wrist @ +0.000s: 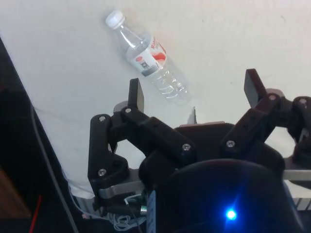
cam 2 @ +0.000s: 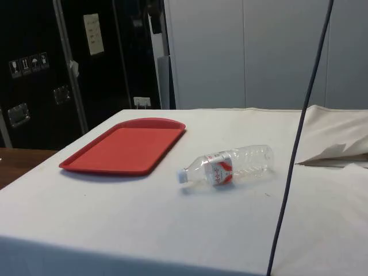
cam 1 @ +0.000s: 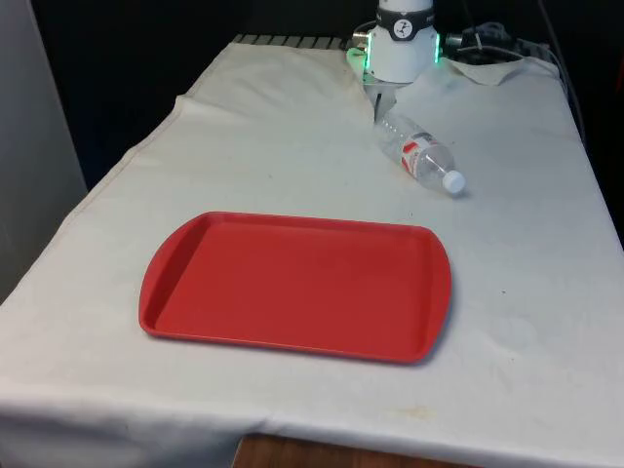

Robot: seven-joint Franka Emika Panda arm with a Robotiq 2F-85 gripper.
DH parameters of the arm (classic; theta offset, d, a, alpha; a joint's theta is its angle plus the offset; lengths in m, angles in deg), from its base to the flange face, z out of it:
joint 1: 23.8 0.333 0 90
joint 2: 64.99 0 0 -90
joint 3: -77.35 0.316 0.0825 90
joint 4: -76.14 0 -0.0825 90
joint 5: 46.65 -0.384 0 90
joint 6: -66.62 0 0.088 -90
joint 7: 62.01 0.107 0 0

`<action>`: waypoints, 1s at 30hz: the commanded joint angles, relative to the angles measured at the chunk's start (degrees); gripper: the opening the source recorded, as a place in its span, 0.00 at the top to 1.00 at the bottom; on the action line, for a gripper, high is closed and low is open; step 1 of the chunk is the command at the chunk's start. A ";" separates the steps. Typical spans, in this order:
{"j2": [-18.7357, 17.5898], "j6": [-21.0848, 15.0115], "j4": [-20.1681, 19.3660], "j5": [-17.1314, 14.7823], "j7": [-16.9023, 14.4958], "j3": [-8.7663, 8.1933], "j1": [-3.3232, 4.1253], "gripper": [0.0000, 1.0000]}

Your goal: Place the bottle upright on the tray.

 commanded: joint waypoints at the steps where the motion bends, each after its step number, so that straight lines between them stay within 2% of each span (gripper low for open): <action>1: -0.11 -0.23 -0.17 0.00 -0.06 0.06 0.00 0.00; 9: 0.17 -3.04 -2.41 -0.23 -0.34 0.92 0.17 0.00; 10: -0.29 -2.41 -1.89 0.00 -0.29 0.92 0.06 0.00; 17: 1.09 -3.84 -4.35 0.11 -0.34 2.18 0.17 0.00; 18: 0.57 -2.86 -3.55 0.00 -0.34 2.06 0.06 0.00; 20: 1.66 -4.13 -5.33 0.17 -0.29 2.69 0.23 0.00; 26: 2.86 -4.81 -7.45 0.23 -0.46 3.67 0.17 0.00; 27: 2.41 -3.84 -6.70 0.06 -0.52 3.61 0.06 0.00; 30: 3.32 -5.21 -8.37 0.23 -0.57 4.01 0.17 0.00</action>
